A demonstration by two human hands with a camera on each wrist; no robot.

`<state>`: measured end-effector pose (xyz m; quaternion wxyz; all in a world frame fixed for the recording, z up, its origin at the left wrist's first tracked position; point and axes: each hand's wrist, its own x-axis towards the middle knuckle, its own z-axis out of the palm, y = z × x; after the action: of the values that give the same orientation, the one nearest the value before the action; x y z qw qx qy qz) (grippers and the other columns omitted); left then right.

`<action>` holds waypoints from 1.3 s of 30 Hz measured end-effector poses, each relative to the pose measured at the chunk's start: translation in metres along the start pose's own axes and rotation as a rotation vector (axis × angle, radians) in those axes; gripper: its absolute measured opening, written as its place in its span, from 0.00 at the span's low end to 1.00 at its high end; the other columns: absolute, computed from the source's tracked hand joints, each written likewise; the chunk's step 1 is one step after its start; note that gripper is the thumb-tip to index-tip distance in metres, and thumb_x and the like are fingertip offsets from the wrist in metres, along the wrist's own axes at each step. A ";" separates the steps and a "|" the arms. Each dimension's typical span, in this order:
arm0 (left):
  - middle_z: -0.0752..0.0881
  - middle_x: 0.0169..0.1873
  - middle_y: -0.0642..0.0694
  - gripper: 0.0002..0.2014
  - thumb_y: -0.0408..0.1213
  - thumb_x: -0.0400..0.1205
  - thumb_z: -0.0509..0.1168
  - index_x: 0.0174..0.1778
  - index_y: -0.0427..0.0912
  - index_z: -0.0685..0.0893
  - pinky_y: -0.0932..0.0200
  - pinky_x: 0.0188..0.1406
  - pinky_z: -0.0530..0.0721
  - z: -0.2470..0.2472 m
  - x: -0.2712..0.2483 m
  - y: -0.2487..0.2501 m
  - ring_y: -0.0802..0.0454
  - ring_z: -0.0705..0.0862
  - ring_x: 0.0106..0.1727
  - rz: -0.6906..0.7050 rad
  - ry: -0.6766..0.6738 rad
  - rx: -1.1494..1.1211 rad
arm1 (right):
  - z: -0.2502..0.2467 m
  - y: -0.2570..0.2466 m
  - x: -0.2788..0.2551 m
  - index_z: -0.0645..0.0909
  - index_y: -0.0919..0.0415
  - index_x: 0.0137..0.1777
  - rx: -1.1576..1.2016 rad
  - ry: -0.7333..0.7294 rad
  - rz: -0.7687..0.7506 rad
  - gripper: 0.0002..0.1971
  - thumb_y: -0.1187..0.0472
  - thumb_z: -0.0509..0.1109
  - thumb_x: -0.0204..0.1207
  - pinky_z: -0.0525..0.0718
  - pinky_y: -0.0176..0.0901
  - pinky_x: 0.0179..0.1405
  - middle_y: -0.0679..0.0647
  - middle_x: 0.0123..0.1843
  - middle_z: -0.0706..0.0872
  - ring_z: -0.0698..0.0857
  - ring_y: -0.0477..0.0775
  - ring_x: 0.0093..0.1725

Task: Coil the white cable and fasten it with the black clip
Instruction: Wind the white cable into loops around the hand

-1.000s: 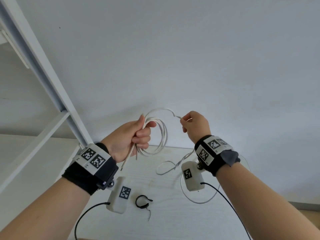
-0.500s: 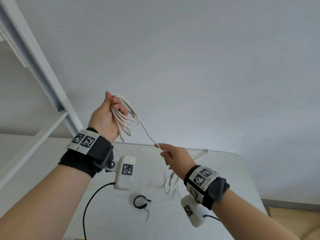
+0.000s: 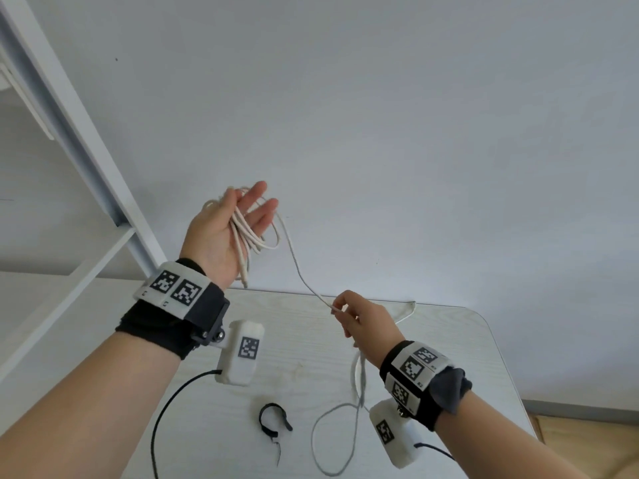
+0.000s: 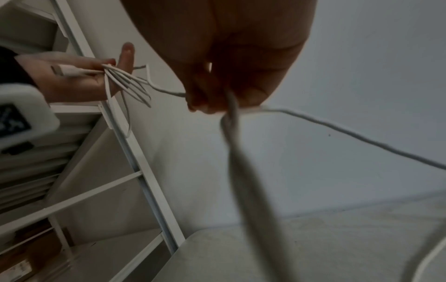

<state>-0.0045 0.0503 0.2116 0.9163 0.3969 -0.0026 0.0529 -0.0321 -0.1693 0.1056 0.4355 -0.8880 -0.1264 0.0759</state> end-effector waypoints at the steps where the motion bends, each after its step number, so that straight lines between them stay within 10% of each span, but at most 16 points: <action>1: 0.90 0.49 0.42 0.10 0.38 0.86 0.54 0.43 0.39 0.76 0.53 0.48 0.88 0.001 -0.002 -0.003 0.41 0.89 0.52 -0.002 -0.026 0.069 | -0.002 -0.001 0.001 0.77 0.50 0.43 -0.019 0.021 -0.015 0.05 0.58 0.62 0.79 0.81 0.50 0.39 0.48 0.26 0.77 0.75 0.50 0.30; 6: 0.88 0.57 0.39 0.09 0.38 0.87 0.54 0.51 0.38 0.76 0.50 0.55 0.87 0.010 -0.013 -0.020 0.38 0.89 0.52 -0.027 -0.028 0.373 | -0.004 -0.019 -0.001 0.82 0.53 0.50 -0.164 0.017 -0.155 0.07 0.57 0.63 0.79 0.81 0.47 0.45 0.43 0.33 0.77 0.77 0.49 0.38; 11: 0.91 0.50 0.48 0.11 0.40 0.86 0.55 0.55 0.35 0.76 0.65 0.27 0.82 0.016 -0.023 -0.030 0.56 0.82 0.23 0.060 -0.005 0.778 | -0.009 -0.038 -0.002 0.84 0.56 0.50 -0.150 0.049 -0.248 0.08 0.59 0.64 0.79 0.79 0.43 0.43 0.42 0.32 0.77 0.77 0.47 0.37; 16: 0.88 0.30 0.51 0.07 0.39 0.85 0.59 0.44 0.40 0.76 0.67 0.17 0.72 0.007 -0.021 -0.024 0.58 0.75 0.17 -0.094 0.083 0.487 | -0.020 -0.033 0.007 0.83 0.55 0.43 0.037 0.166 -0.083 0.05 0.60 0.65 0.77 0.72 0.33 0.27 0.49 0.25 0.78 0.74 0.48 0.27; 25: 0.81 0.23 0.51 0.07 0.37 0.76 0.69 0.35 0.40 0.79 0.66 0.17 0.76 0.004 -0.030 -0.023 0.58 0.76 0.17 -0.382 -0.074 0.155 | -0.031 -0.020 0.024 0.81 0.55 0.36 0.150 0.261 0.136 0.08 0.62 0.64 0.75 0.77 0.44 0.32 0.50 0.25 0.77 0.73 0.50 0.26; 28: 0.91 0.33 0.47 0.07 0.32 0.66 0.75 0.37 0.37 0.85 0.62 0.24 0.87 0.009 -0.036 -0.018 0.54 0.89 0.28 -0.447 -0.148 -0.277 | -0.029 -0.013 0.032 0.82 0.54 0.36 0.018 0.198 0.238 0.09 0.62 0.63 0.75 0.83 0.49 0.36 0.51 0.31 0.81 0.78 0.53 0.30; 31: 0.91 0.50 0.41 0.12 0.38 0.82 0.58 0.39 0.37 0.82 0.57 0.42 0.90 0.023 -0.037 -0.012 0.46 0.91 0.48 -0.274 -0.175 -0.321 | -0.021 -0.011 0.029 0.84 0.54 0.41 -0.224 0.012 0.242 0.10 0.62 0.61 0.76 0.73 0.37 0.26 0.50 0.39 0.83 0.78 0.48 0.31; 39: 0.79 0.70 0.42 0.04 0.35 0.85 0.57 0.49 0.43 0.77 0.38 0.67 0.77 0.010 -0.021 -0.008 0.41 0.76 0.71 -0.051 0.020 0.371 | -0.005 -0.035 -0.005 0.84 0.50 0.42 -0.372 -0.226 -0.015 0.10 0.59 0.61 0.76 0.78 0.42 0.40 0.46 0.36 0.80 0.78 0.50 0.37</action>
<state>-0.0239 0.0354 0.2116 0.8284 0.5585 0.0265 0.0334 -0.0411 -0.1539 0.1359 0.2475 -0.9381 -0.1927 0.1472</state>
